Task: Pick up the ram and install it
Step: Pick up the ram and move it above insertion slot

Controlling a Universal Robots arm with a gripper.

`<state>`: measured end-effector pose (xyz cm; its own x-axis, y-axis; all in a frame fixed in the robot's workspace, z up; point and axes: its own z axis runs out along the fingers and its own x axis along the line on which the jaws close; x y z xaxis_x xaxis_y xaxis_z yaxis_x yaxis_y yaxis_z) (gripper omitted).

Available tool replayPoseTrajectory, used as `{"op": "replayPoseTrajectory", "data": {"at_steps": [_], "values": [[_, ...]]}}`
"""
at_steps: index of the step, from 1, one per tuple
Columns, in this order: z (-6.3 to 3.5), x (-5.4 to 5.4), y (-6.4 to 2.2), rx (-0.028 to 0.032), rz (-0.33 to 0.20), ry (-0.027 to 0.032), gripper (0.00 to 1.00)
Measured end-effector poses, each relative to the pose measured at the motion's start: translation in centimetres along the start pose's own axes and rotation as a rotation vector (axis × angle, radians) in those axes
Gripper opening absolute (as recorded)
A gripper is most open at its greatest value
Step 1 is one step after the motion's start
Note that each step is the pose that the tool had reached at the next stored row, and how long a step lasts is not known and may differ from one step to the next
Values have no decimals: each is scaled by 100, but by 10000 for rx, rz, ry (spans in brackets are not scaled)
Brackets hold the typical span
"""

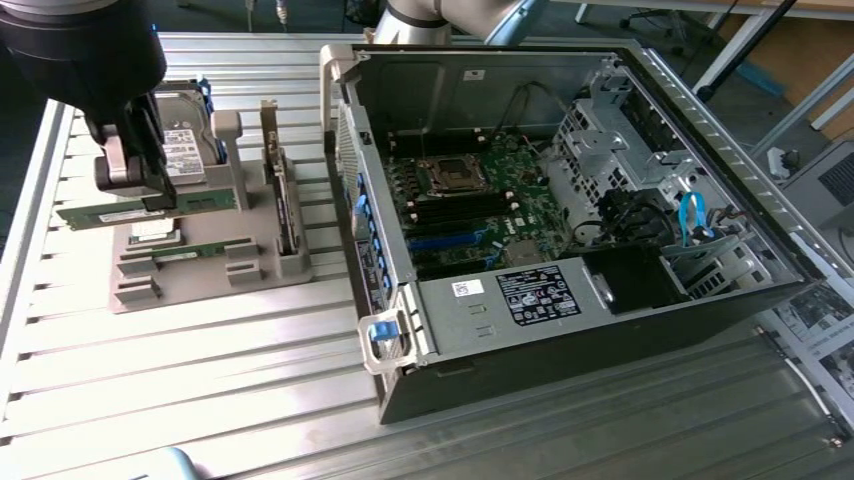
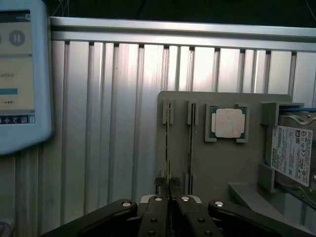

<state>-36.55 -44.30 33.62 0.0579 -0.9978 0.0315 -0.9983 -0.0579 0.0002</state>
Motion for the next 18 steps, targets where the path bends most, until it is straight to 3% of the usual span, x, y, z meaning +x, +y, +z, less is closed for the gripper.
{"op": "replayPoseTrajectory", "data": {"at_steps": [18], "values": [[-88,3,0,-1,-1,3,13]]}}
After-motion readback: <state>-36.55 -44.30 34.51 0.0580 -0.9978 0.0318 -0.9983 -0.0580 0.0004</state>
